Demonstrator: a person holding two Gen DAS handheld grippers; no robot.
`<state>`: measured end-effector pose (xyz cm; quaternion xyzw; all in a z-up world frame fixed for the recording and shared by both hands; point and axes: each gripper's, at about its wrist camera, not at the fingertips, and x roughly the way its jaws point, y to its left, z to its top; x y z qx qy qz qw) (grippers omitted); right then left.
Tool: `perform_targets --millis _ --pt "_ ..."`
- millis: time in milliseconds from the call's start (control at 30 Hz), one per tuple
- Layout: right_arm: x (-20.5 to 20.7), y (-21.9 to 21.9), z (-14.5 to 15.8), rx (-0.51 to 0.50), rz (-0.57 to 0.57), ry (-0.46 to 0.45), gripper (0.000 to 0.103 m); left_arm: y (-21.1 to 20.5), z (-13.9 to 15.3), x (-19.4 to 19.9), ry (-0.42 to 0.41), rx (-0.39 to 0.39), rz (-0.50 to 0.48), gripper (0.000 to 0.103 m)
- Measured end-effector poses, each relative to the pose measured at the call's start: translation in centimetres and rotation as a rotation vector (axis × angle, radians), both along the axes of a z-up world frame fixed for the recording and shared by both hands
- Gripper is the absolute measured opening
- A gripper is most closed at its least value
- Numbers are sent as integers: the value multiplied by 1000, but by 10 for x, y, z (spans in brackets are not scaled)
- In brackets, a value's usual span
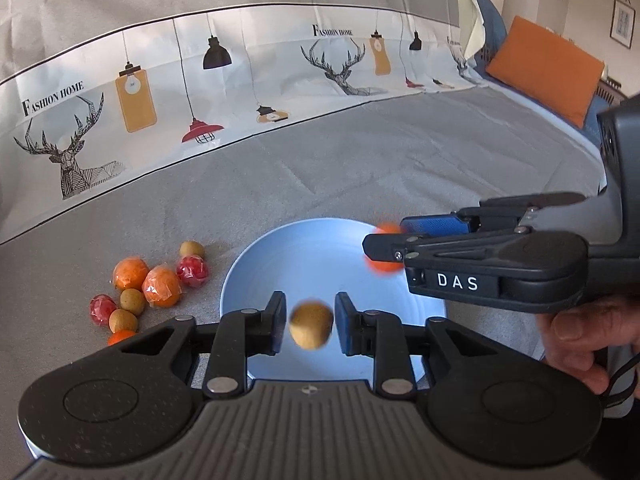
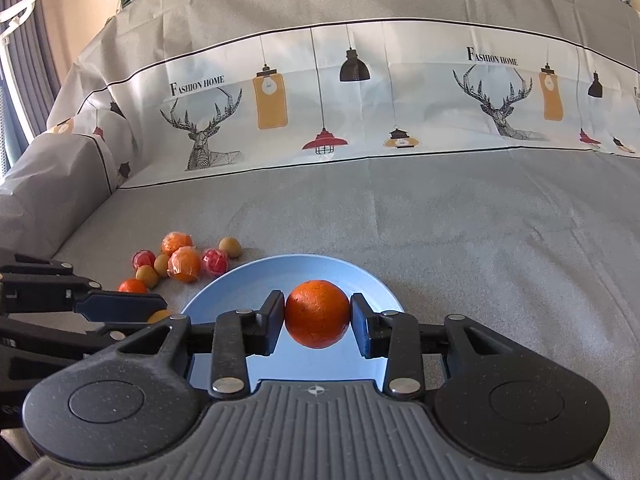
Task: Organize fruits
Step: 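Open both grippers to drop the fruits into the plate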
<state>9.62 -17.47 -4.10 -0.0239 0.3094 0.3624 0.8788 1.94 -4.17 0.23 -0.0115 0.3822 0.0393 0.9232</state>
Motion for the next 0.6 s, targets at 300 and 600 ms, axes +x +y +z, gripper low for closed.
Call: perform_targets --millis 300,600 --pt "0 -2 1 7 -14 -8 48 1 6 -3 -23 -4 13 43" --pt "-4 -3 6 8 -29 -34 56 7 15 -10 -50 6 45 43"
